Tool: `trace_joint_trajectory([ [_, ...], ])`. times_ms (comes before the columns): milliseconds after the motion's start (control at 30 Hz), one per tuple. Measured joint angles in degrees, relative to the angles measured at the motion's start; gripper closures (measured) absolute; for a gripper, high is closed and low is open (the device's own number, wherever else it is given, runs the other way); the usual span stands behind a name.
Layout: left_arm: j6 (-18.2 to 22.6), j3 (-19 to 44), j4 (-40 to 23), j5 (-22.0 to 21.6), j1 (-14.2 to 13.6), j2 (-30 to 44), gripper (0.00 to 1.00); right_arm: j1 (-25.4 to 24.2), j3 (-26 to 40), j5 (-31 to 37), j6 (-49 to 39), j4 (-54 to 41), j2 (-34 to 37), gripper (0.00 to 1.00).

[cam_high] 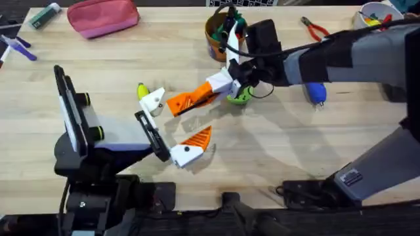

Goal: Pick up the gripper from the table and insert it into the empty holder that is missing its gripper. Then pick up a screw, insert it into the mounting hole, and use the screwdriver to tighten it. Finally, clean up the table by picking up the vegetable and placing it into the bucket.

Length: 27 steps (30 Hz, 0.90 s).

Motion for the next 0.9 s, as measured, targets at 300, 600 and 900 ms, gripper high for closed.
trace_joint_trajectory([
  [300, 0.00, 0.00, 0.00, 0.02, 0.00, 0.01, 0.015, 1.38, 0.07, 0.00, -0.51, -1.14, 0.00, 0.991],
  [600, 0.00, 0.02, 0.00, 0.00, 0.00, 0.01, 0.015, 1.58, 0.91, -0.01, -0.92, -1.36, 0.00, 0.991],
  [900, 0.00, 0.00, 0.02, -0.02, 0.00, -0.01, 0.015, 1.58, 1.63, -0.01, -0.90, -1.85, 0.00, 0.991],
])
